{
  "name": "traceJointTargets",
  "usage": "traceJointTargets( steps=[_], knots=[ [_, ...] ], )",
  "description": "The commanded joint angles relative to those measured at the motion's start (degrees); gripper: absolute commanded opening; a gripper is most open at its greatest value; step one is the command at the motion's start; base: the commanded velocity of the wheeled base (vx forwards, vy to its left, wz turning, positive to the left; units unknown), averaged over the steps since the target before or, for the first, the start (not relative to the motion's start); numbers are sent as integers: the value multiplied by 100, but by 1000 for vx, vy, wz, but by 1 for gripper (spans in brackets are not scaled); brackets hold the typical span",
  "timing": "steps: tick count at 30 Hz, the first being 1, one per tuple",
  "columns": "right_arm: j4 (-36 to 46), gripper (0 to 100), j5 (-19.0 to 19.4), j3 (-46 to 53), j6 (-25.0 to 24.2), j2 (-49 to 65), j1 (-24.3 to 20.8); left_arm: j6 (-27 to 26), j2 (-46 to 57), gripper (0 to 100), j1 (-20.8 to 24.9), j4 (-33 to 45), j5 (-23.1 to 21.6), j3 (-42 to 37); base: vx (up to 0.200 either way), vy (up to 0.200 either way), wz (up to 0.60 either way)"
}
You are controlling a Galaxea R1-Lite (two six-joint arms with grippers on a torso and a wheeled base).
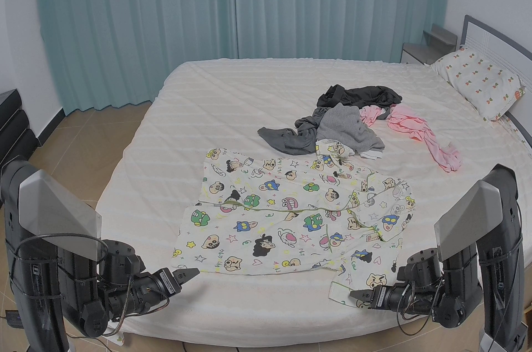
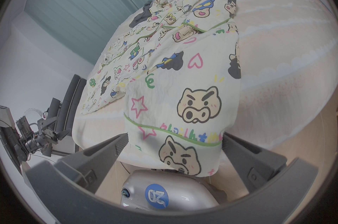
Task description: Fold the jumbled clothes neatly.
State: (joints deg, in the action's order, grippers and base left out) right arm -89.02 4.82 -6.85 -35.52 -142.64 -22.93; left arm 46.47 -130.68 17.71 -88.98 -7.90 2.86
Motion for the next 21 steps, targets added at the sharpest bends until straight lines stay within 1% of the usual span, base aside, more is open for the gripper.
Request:
traceJointTargets(
  steps=[1, 7, 9, 11, 13, 15, 16, 18, 21],
  knots=[
    [-54, 0, -24, -9, -7, 0, -36, 2, -10, 100, -5, -102, -1, 4, 0, 0, 0],
    [-54, 0, -7, 325, 37, 202, -1, -6, -19, 100, -5, -102, 17, 12, 0, 0, 0],
    [-54, 0, -7, 386, 63, 210, 61, -6, -27, 100, 4, -102, 96, 135, 0, 0, 0],
    [-54, 0, 11, 448, 133, 237, 166, -6, -168, 100, 4, -102, 307, 346, 0, 0, 0],
    [-46, 0, 55, 562, 283, 263, 289, -15, -423, 100, 66, -102, 623, 592, 0, 0, 0],
    [-54, 0, 169, 659, 450, 298, 430, -15, -651, 100, 127, -102, 1062, 839, 0, 0, 0],
    [-54, 0, 230, 685, 503, 325, 483, -15, -713, 100, 154, -102, 1185, 900, 0, 0, 0],
    [-46, 0, 309, 685, 546, 351, 579, -24, -792, 100, 206, -102, 1247, 988, 0, 0, 0],
    [-46, 0, 318, 685, 590, 360, 649, -121, -880, 100, 241, -102, 1265, 1120, 0, 0, 0]
  ],
)
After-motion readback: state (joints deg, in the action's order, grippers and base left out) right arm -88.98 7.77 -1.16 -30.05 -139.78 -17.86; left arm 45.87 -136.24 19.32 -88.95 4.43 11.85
